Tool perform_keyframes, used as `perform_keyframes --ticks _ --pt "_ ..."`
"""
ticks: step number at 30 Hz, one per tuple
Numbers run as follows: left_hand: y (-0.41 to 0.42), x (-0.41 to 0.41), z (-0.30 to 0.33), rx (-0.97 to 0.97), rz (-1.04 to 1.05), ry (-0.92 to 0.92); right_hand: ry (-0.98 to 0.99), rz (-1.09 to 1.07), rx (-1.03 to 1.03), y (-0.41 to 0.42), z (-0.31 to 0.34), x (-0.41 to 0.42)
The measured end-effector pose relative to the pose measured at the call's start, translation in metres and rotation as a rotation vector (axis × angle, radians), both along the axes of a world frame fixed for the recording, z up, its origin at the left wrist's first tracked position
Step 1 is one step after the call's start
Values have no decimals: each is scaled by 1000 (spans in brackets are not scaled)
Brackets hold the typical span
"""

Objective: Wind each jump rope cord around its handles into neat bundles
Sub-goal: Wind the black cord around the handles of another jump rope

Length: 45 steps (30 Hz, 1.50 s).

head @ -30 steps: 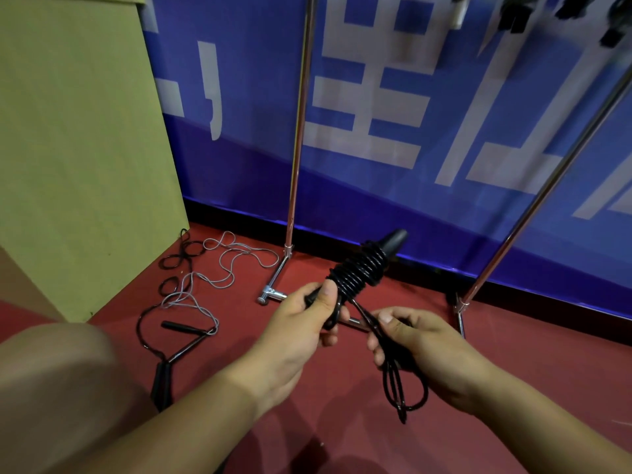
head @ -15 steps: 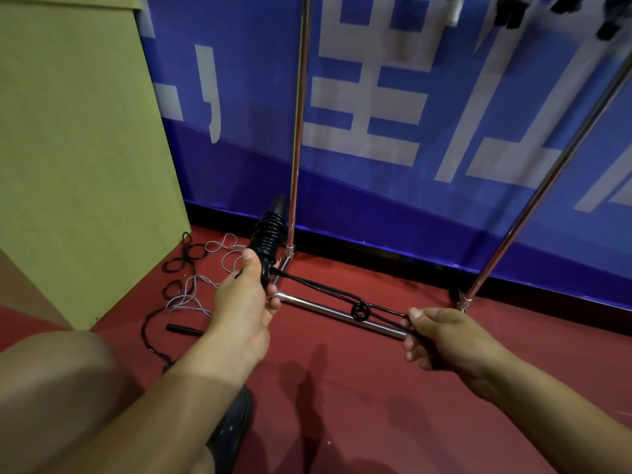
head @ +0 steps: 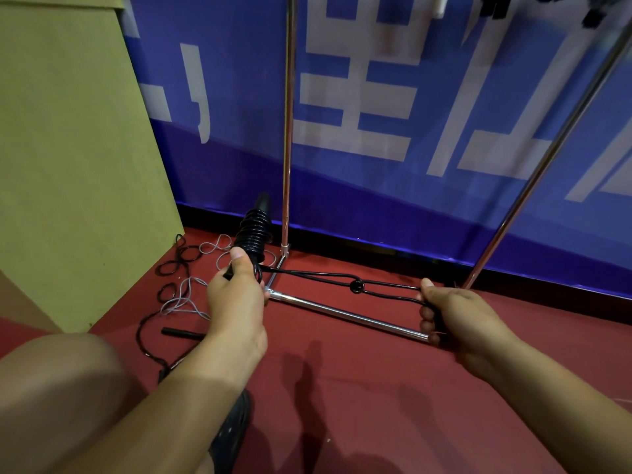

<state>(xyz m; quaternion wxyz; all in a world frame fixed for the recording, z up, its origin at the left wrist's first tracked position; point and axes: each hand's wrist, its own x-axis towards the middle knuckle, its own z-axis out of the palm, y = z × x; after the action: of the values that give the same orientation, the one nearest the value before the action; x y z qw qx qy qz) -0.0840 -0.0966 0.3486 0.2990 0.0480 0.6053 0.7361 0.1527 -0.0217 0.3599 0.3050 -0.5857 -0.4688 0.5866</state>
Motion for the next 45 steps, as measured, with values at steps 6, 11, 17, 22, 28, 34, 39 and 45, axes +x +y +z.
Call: perform_keyframes --ticks 6,11,17,22,28,34,39,45 --pt "1 -4 0 10 18 -16 -8 -11 43 1 0 3" --pt "1 -2 2 12 42 -23 -15 -19 41 3 -3 3" --pt "0 8 4 83 -150 -85 97 17 -33 1 -3 1" --pt "-2 19 8 130 -251 -107 -65 154 132 -10 -14 -8" --pt "-2 27 9 165 -313 -186 -84 357 300 -27 -22 -22" --pt "-4 33 12 219 -358 -262 -295 524 546 -31 -29 -25" --pt "-4 34 12 222 -356 -279 -310 638 583 -33 -28 -27" --pt "1 19 12 156 -225 -302 -122 342 496 -24 -30 -22"
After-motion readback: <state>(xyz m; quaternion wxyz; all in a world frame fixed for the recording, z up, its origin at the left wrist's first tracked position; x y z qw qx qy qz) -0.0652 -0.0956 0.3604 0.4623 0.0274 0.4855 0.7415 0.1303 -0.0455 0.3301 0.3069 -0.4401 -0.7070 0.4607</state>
